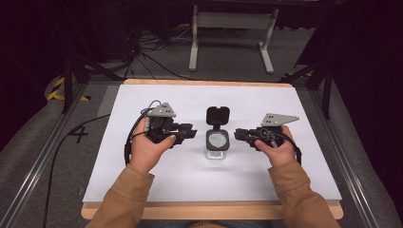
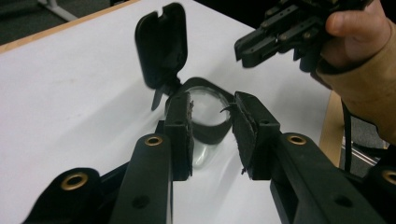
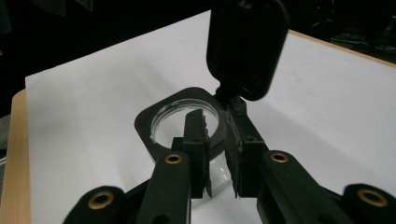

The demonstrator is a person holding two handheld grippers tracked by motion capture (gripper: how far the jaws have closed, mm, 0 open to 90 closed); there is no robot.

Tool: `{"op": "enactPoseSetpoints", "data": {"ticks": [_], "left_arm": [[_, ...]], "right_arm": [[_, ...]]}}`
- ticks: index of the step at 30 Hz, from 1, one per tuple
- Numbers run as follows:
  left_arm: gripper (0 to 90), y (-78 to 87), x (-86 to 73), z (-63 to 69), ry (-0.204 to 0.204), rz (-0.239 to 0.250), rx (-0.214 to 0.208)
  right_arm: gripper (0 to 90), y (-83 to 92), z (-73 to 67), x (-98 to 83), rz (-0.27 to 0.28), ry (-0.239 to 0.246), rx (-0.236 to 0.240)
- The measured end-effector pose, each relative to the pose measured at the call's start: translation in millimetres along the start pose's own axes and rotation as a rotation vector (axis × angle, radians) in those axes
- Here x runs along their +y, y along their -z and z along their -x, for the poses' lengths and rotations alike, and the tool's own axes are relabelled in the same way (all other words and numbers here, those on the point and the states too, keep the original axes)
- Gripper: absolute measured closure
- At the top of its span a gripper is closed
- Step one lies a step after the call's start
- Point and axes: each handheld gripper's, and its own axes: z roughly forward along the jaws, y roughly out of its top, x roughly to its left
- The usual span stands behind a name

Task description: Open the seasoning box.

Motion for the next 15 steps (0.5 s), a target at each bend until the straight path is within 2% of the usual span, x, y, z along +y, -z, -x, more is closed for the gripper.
{"op": "enactPoseSetpoints", "data": {"ticks": [2, 4, 7, 8, 9, 10, 11, 12, 15], "left_arm": [[66.1, 6.3, -7.2, -2.7, 0.009, -0.005, 0.024], [65.3, 9.6, -13.6, -6.0, 0.026, -0.009, 0.026], [62.3, 13.9, -25.7, -13.8, 0.029, -0.028, 0.061], [61.7, 13.9, -25.7, -13.8, 0.029, -0.028, 0.061], [61.3, 16.9, -33.9, -20.9, 0.041, -0.04, 0.074], [60.7, 16.9, -33.9, -20.9, 0.041, -0.04, 0.074], [59.5, 19.1, -40.4, -26.8, 0.052, -0.057, 0.096], [58.7, 20.2, -43.5, -29.4, 0.062, -0.062, 0.097], [53.9, 22.2, -52.6, -38.4, 0.059, -0.083, 0.081]], "right_arm": [[78.1, 4.3, 3.4, -1.0, -0.005, -0.004, -0.012], [77.9, 8.5, 7.3, -2.1, -0.009, -0.011, -0.019], [76.3, 14.6, 13.5, -4.4, -0.013, -0.024, -0.039], [75.5, 16.5, 15.4, -5.5, -0.012, -0.031, -0.047], [75.4, 18.2, 17.5, -6.7, -0.011, -0.031, -0.058], [75.1, 20.1, 19.5, -7.8, -0.015, -0.035, -0.063], [74.6, 21.8, 21.9, -9.1, -0.016, -0.037, -0.069], [74.4, 23.7, 24.4, -10.3, -0.018, -0.043, -0.075], [71.8, 28.2, 32.0, -14.6, -0.029, -0.058, -0.088]]}}
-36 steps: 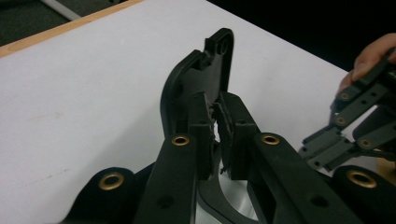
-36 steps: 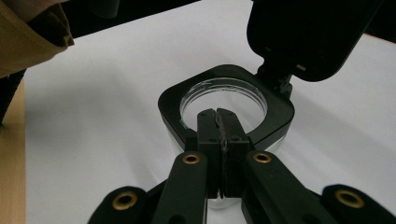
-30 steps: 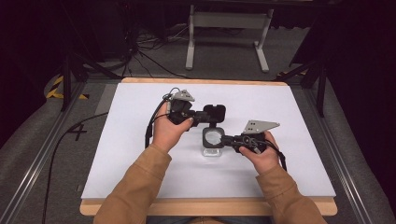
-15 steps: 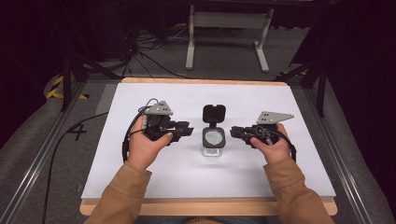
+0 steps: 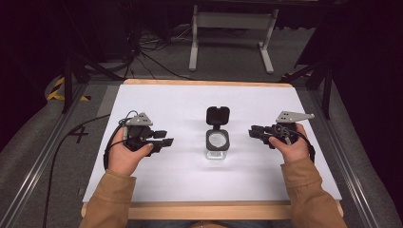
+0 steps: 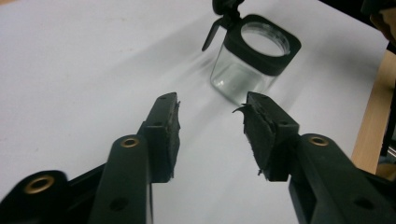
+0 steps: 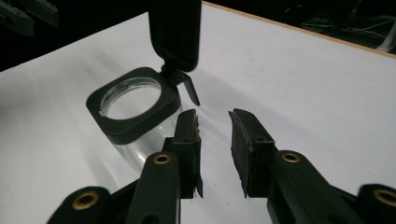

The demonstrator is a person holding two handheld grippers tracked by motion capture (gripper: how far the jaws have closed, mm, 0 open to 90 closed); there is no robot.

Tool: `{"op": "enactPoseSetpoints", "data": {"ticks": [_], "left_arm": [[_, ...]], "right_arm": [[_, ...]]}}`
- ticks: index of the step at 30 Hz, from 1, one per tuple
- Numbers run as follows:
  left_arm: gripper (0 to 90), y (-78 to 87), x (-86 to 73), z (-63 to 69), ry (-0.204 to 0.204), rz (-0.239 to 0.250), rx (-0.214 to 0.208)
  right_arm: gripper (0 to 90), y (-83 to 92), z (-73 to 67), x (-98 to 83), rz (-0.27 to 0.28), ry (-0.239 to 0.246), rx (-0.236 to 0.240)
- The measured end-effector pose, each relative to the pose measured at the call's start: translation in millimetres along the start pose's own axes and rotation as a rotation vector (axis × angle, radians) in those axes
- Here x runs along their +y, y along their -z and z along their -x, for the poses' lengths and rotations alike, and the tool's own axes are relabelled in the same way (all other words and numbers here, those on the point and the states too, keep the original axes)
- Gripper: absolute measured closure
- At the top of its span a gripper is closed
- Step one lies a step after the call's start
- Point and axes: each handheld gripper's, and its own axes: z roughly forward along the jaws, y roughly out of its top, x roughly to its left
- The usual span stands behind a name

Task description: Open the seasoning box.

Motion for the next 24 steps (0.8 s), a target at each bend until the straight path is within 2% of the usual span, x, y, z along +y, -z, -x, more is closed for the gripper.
{"op": "enactPoseSetpoints", "data": {"ticks": [1, 3, 5, 7, 10, 12, 14, 16, 19, 24], "left_arm": [[52.5, 0.0, 0.0, 0.0, 0.0, 0.0, 0.0], [50.3, -1.1, -7.6, -9.4, 0.007, -0.028, 0.004], [49.4, -3.2, -11.6, -13.8, 0.007, -0.032, 0.009], [48.5, -6.5, -16.2, -18.0, 0.023, -0.045, 0.012], [48.1, -9.8, -19.6, -22.4, 0.021, -0.067, 0.017], [47.3, -14.8, -25.7, -28.9, 0.036, -0.091, 0.038], [46.7, -17.0, -28.3, -32.0, 0.028, -0.106, 0.048], [46.0, -20.2, -33.1, -36.6, 0.025, -0.128, 0.058], [45.7, -24.2, -39.4, -42.4, 0.037, -0.145, 0.061], [43.2, -29.8, -46.1, -48.4, 0.048, -0.156, 0.066]], "right_arm": [[71.8, 0.0, 0.0, 0.0, 0.0, 0.0, 0.0], [67.7, 1.6, 5.4, -3.4, -0.014, -0.006, 0.001], [63.9, 1.4, 9.7, -6.1, -0.021, -0.007, 0.006], [61.1, 0.7, 14.0, -9.3, -0.03, 0.001, 0.007], [57.7, -1.9, 20.5, -15.1, -0.055, 0.011, -0.002], [55.2, -3.8, 24.7, -19.1, -0.076, 0.009, -0.008], [54.3, -4.6, 26.9, -21.0, -0.083, 0.013, -0.015], [50.1, -7.1, 33.7, -27.4, -0.094, -0.009, -0.022], [48.8, -8.8, 38.0, -31.3, -0.104, -0.014, -0.034], [46.4, -13.7, 48.6, -43.4, -0.144, -0.04, -0.051]]}}
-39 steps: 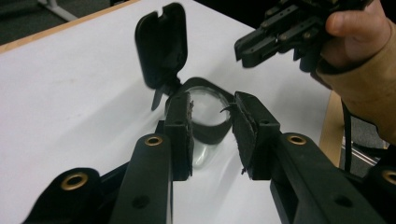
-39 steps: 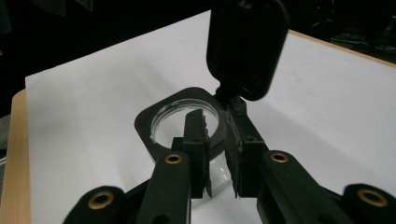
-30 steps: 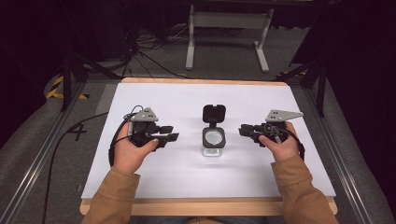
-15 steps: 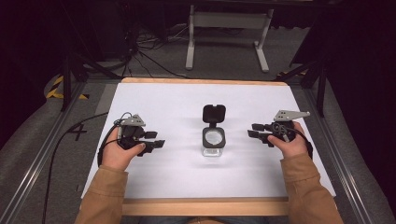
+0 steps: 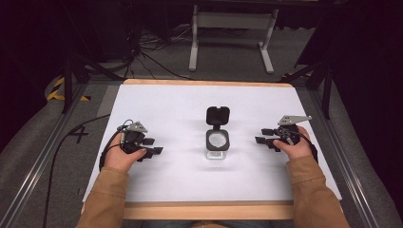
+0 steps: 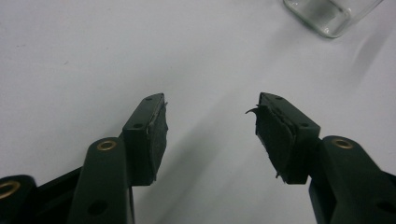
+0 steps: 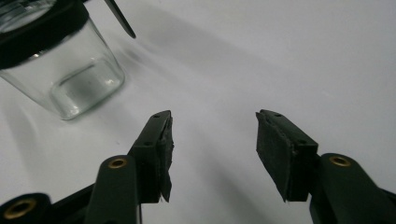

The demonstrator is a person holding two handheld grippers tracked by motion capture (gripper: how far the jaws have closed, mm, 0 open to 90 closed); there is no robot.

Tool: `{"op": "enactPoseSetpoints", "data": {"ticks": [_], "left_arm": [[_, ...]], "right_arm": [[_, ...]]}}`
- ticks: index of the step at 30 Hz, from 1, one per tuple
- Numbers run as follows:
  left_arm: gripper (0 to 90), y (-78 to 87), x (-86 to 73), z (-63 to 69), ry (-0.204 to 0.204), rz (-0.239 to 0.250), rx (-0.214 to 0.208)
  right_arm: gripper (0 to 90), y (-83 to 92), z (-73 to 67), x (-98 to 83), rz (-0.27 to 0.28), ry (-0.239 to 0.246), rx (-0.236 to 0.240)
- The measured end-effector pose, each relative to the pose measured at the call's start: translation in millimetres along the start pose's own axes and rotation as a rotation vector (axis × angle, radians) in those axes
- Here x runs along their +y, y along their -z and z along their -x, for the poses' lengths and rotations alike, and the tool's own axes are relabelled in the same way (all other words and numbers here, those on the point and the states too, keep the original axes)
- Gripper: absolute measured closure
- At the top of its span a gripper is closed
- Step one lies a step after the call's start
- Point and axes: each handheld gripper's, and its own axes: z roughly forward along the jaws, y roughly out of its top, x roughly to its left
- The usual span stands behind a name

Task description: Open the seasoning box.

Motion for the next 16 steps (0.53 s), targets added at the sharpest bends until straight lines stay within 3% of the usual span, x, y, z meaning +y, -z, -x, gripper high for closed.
{"op": "enactPoseSetpoints", "data": {"ticks": [2, 9, 16], "left_arm": [[41.4, -2.7, -1.5, -1.7, -0.004, -0.018, 0.018], [36.7, -7.8, -6.7, -6.9, 0.016, -0.042, 0.014], [33.6, -8.5, -5.3, -5.6, 0.019, -0.04, 0.02]], "right_arm": [[45.0, -3.4, 3.1, -3.3, -0.024, -0.001, -0.002], [44.5, -12.7, 9.3, -13.6, -0.059, -0.011, -0.011], [43.1, -14.7, 6.0, -12.2, -0.059, -0.007, -0.012]]}}
